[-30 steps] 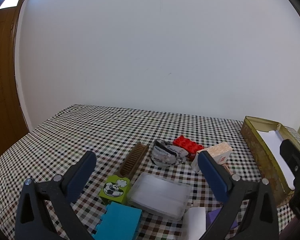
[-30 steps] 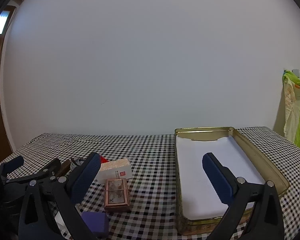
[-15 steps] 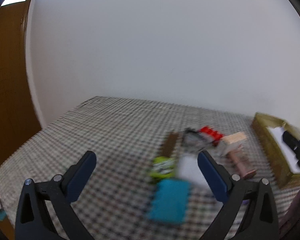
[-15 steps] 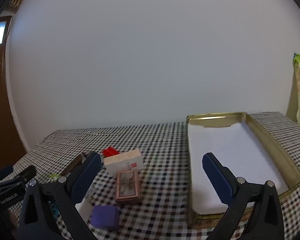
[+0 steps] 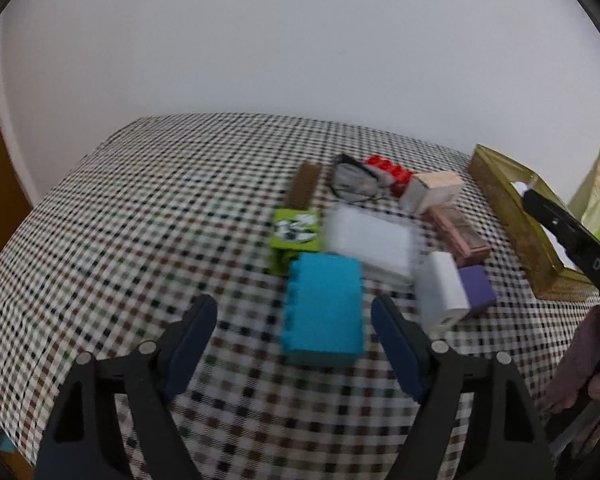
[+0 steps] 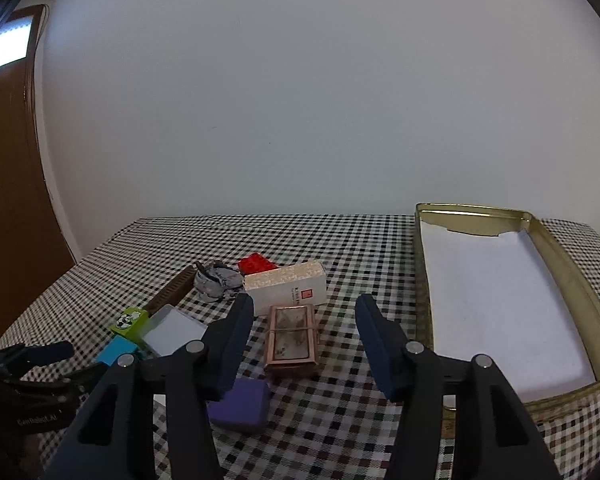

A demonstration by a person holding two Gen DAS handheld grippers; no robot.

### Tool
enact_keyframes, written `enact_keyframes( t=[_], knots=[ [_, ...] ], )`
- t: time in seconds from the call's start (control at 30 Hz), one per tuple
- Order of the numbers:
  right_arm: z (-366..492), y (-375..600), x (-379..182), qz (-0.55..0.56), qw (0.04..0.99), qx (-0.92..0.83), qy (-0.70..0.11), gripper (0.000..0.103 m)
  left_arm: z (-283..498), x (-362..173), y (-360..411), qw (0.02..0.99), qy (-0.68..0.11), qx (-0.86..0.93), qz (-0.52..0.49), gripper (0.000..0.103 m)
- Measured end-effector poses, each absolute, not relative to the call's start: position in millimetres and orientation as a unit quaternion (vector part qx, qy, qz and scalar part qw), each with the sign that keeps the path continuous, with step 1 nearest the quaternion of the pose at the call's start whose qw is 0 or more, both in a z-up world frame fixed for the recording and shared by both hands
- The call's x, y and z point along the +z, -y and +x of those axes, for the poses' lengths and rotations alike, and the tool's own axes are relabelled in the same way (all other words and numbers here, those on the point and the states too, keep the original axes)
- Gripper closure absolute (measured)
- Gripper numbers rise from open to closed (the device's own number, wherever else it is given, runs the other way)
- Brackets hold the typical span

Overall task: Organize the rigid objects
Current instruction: 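Grasp the blue toy brick with the left tool while the right tool grasps the purple cube, then carry both objects into the gold tray and open both tools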

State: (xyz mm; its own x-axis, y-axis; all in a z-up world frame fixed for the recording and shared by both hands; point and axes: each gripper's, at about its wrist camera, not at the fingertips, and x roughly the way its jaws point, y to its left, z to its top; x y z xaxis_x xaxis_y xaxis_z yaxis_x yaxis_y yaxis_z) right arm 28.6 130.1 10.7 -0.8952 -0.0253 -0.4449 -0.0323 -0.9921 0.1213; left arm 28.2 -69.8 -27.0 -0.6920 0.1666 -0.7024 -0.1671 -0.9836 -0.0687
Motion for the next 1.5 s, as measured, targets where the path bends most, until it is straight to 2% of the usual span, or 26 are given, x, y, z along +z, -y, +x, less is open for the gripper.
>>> enact_keyframes(
  t=[0.17, 0.23, 0.33, 0.37, 0.4, 0.43, 0.73, 0.77, 0.87, 0.97, 1.03, 1.13, 1.3, 1.5],
  knots=[
    [23.4, -129.6, 5.7, -0.258, -0.054, 0.961, -0.08, 0.047, 16.8, -36.3, 56.8, 0.075, -0.024, 0.911, -0.405, 0.023],
    [22.8, -127.1, 0.0, -0.275, -0.066, 0.956, -0.074, 0.047, 14.6, -40.5, 57.2, 0.068, -0.028, 0.905, -0.418, 0.04],
    [26.0, -122.3, -5.2, -0.293, -0.081, 0.951, -0.062, 0.046, 7.6, -50.9, 58.7, 0.066, -0.013, 0.9, -0.431, 0.048],
    [26.7, -125.0, -7.0, -0.297, -0.093, 0.948, -0.068, 0.044, 7.2, -50.0, 59.9, 0.071, -0.01, 0.9, -0.431, 0.054],
    [25.4, -125.8, -8.1, -0.301, -0.104, 0.945, -0.077, 0.035, 7.3, -50.0, 59.8, 0.073, -0.01, 0.9, -0.43, 0.059],
    [23.7, -125.7, -8.3, -0.306, -0.112, 0.941, -0.086, 0.025, 7.2, -49.9, 60.0, 0.073, -0.011, 0.9, -0.43, 0.06],
    [12.1, -114.9, -26.3, -0.372, -0.135, 0.916, -0.072, 0.024, 17.0, -44.7, 79.9, 0.08, 0.008, 0.91, -0.407, 0.061],
    [8.8, -111.6, -28.7, -0.38, -0.129, 0.914, -0.065, 0.025, 18.8, -43.6, 82.4, 0.079, 0.008, 0.912, -0.403, 0.062],
    [-0.3, -103.3, -36.9, -0.412, -0.115, 0.903, -0.042, 0.038, 22.8, -40.5, 91.0, 0.077, 0.019, 0.913, -0.401, 0.062],
    [-4.1, -96.0, -38.6, -0.422, -0.105, 0.901, -0.014, 0.042, 27.3, -37.3, 97.3, 0.073, 0.023, 0.914, -0.398, 0.062],
    [-2.6, -92.7, -38.4, -0.42, -0.103, 0.902, 0.003, 0.059, 26.3, -38.8, 98.9, 0.068, 0.018, 0.915, -0.397, 0.062],
    [0.8, -98.5, -35.3, -0.412, -0.105, 0.905, -0.008, 0.06, 26.8, -42.2, 101.3, 0.064, 0.015, 0.915, -0.398, 0.062],
    [24.7, -130.0, -15.8, -0.326, -0.153, 0.929, -0.091, 0.06, 34.5, -30.0, 100.4, 0.076, 0.019, 0.923, -0.377, 0.062],
    [51.0, -151.1, 6.6, -0.231, -0.116, 0.961, -0.097, 0.06, 39.8, -6.3, 76.3, 0.092, 0.007, 0.934, -0.345, 0.062]
  ],
)
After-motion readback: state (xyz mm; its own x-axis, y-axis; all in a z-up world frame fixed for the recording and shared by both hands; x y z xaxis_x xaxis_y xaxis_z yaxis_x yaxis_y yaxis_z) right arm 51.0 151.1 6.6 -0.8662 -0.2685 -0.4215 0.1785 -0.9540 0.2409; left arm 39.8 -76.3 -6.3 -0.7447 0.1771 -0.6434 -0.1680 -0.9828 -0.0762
